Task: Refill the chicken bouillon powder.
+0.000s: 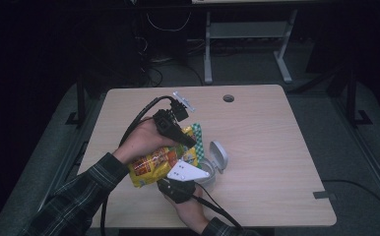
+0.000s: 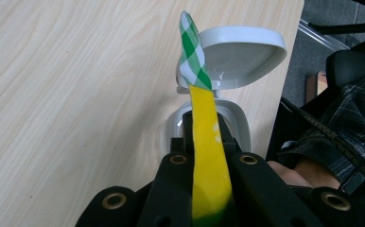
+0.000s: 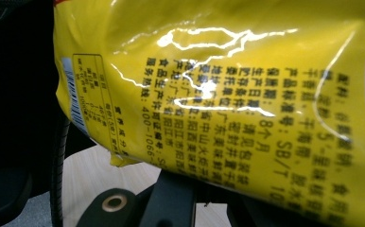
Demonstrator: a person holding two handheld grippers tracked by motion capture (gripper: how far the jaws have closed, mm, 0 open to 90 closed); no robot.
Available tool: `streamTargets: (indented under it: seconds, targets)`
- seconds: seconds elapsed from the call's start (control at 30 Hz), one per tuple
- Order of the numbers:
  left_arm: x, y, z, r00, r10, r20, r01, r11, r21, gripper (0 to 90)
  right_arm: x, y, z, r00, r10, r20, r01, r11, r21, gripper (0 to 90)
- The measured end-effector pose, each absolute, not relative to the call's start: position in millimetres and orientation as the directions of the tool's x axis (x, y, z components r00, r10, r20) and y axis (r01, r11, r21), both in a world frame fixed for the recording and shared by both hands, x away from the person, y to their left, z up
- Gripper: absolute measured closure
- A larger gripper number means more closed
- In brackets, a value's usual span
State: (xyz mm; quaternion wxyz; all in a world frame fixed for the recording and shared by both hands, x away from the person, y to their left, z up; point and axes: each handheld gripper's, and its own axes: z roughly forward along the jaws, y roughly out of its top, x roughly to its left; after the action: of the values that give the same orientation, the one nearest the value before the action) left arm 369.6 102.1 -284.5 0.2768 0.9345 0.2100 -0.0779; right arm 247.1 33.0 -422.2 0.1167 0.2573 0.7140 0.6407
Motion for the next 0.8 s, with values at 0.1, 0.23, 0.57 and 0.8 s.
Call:
streamTargets:
  seconds: [0.1, 0.23, 0.57, 0.8]
  targets:
    - [369.9, 100.9, -284.5, 0.898, 0.352, -0.263, 0.438, -0.761, 0.478, 89.8, 246.9, 32.7, -422.3, -0.841, 0.515, 0.164, 0.217, 0.044, 0.975, 89.9]
    - [370.3, 99.1, -284.6, 0.899, 0.352, -0.261, 0.437, -0.763, 0.477, 89.8, 247.5, 31.6, -422.6, -0.841, 0.516, 0.163, 0.216, 0.043, 0.975, 89.9]
    - [371.1, 95.5, -285.0, 0.899, 0.354, -0.259, 0.437, -0.771, 0.463, 89.8, 247.8, 29.9, -422.7, -0.842, 0.51, 0.176, 0.222, 0.031, 0.975, 89.9]
    - [371.7, 93.5, -286.3, 0.898, 0.355, -0.26, 0.438, -0.776, 0.454, 89.8, 247.3, 28.6, -423.5, -0.842, 0.508, 0.179, 0.225, 0.03, 0.974, 89.9]
